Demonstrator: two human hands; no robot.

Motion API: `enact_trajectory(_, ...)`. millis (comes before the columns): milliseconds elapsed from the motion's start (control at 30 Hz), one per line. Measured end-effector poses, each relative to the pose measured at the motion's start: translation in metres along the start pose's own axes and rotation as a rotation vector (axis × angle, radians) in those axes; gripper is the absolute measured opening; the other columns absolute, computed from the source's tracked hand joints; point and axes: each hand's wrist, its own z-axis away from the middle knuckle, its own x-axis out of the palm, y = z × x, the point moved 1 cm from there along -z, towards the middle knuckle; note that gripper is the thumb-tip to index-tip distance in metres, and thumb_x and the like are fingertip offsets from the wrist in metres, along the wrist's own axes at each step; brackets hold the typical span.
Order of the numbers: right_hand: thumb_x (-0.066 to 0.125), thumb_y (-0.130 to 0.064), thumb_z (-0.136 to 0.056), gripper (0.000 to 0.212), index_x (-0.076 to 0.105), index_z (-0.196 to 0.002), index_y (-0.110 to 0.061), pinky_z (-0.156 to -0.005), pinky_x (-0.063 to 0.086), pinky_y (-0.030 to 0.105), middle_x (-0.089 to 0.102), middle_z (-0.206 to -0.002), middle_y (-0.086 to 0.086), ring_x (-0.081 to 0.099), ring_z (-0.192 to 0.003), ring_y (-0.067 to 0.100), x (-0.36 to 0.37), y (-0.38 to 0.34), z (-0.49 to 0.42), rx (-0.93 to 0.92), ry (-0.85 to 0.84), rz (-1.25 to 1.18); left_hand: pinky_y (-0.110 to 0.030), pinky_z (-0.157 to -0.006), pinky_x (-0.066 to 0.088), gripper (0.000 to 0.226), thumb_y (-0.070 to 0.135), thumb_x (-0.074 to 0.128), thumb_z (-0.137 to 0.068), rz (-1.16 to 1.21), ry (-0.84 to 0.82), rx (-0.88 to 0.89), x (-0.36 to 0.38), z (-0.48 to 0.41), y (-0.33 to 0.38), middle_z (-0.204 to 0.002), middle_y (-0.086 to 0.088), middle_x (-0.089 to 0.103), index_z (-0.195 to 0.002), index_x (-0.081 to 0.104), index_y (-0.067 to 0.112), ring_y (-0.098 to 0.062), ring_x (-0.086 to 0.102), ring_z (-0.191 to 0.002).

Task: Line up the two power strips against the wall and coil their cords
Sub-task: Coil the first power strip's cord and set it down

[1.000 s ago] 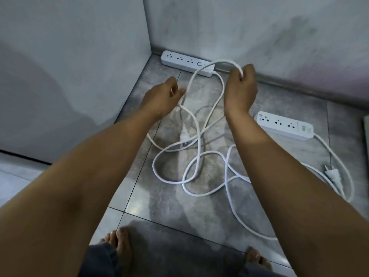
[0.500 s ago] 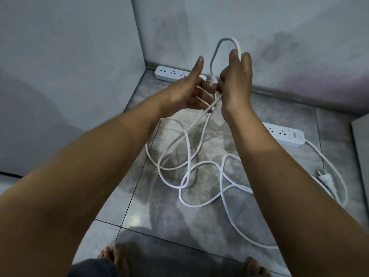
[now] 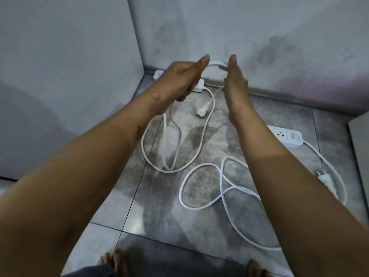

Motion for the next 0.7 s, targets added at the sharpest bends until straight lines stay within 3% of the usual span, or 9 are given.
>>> enact_trajectory(100,0.039,-0.058,-0.096,0.047,0.069,-0.075,-0.028,-0.071,0.040,0.022,0.053,-0.083,-0.004,0.052,-0.075,0.002,0.002,-0.002,0.003,-0.053,0.011,0.108,-0.023,-0.045,0.016,0.057,0.045,0.046,-0.100,0.195,0.087,0.034,-0.013,-0.004,0.014,-0.046,0.004,0.025,-0.049,0.037,0.020,-0.014,0.016,-0.043)
enact_trajectory(167,0.044,-0.069,-0.084,0.049,0.065,-0.059,-0.032,-0.079,0.041,0.028,0.057,-0.084,0.001,0.055,-0.083,0.012,0.004,0.002,0.007,-0.099,0.024,0.198,-0.025,-0.044,0.013,0.057,0.044,0.044,-0.101,0.330,0.139,0.059,-0.022,-0.006,0.020,-0.047,0.003,0.022,-0.049,0.037,0.021,-0.014,0.013,-0.044)
enact_trajectory(267,0.048,-0.068,-0.084,0.041,0.063,-0.069,-0.033,-0.082,0.039,0.032,0.054,-0.088,0.003,0.051,-0.084,0.014,0.003,0.021,0.008,-0.120,-0.146,0.309,-0.027,-0.044,0.010,0.055,0.045,0.041,-0.102,0.502,0.212,0.092,-0.033,-0.007,0.025,-0.051,0.003,0.019,-0.054,0.033,0.020,-0.013,0.009,-0.045)
enact_trajectory(333,0.050,-0.049,-0.096,0.035,0.063,-0.085,-0.019,-0.071,0.042,0.015,0.058,-0.085,0.001,0.054,-0.075,0.005,-0.002,0.037,0.012,-0.051,-0.294,0.216,-0.028,-0.044,0.009,0.054,0.046,0.041,-0.102,0.573,0.274,0.087,-0.040,-0.008,0.025,-0.053,0.003,0.017,-0.056,0.032,0.019,-0.013,0.007,-0.046)
enact_trajectory(367,0.049,-0.044,-0.098,0.034,0.061,-0.087,-0.014,-0.063,0.042,0.007,0.060,-0.084,0.000,0.056,-0.070,-0.001,-0.004,0.043,0.014,-0.028,-0.319,0.195,-0.027,-0.044,0.009,0.054,0.046,0.042,-0.101,0.591,0.305,0.086,-0.042,-0.008,0.025,-0.053,0.003,0.016,-0.056,0.032,0.019,-0.013,0.007,-0.047)
enact_trajectory(433,0.049,-0.041,-0.099,0.035,0.057,-0.082,-0.012,-0.052,0.040,0.002,0.062,-0.078,0.003,0.058,-0.059,-0.005,-0.005,0.050,0.018,-0.021,-0.313,0.191,-0.026,-0.042,0.010,0.053,0.046,0.043,-0.101,0.613,0.378,0.078,-0.046,-0.008,0.022,-0.051,0.003,0.018,-0.057,0.033,0.019,-0.013,0.008,-0.045)
enact_trajectory(533,0.050,-0.037,-0.100,0.031,0.051,-0.073,-0.021,-0.052,0.049,0.018,0.052,-0.063,0.001,0.055,-0.052,0.011,-0.006,0.046,0.015,-0.033,-0.166,0.025,-0.022,-0.040,0.015,0.049,0.041,0.046,-0.101,0.471,0.567,-0.006,-0.052,-0.007,0.013,-0.047,0.004,0.024,-0.058,0.038,0.019,-0.012,0.016,-0.040)
enact_trajectory(600,0.050,-0.039,-0.099,0.034,0.041,-0.068,-0.027,-0.057,0.050,0.030,0.041,-0.060,-0.011,0.042,-0.056,0.008,-0.011,0.037,0.006,-0.122,-0.004,0.018,-0.019,-0.040,0.021,0.043,0.034,0.046,-0.100,0.238,0.666,-0.073,-0.057,-0.009,0.004,-0.050,0.003,0.031,-0.060,0.042,0.018,-0.011,0.023,-0.038)
enact_trajectory(700,0.049,-0.040,-0.099,0.041,0.027,-0.067,-0.026,-0.061,0.033,0.030,0.029,-0.058,-0.011,0.030,-0.054,0.001,-0.022,0.018,-0.003,-0.314,0.102,0.170,-0.020,-0.040,0.029,0.027,0.019,0.041,-0.094,-0.065,0.670,-0.121,-0.059,-0.015,-0.014,-0.058,0.000,0.046,-0.069,0.051,0.017,-0.013,0.036,-0.041)
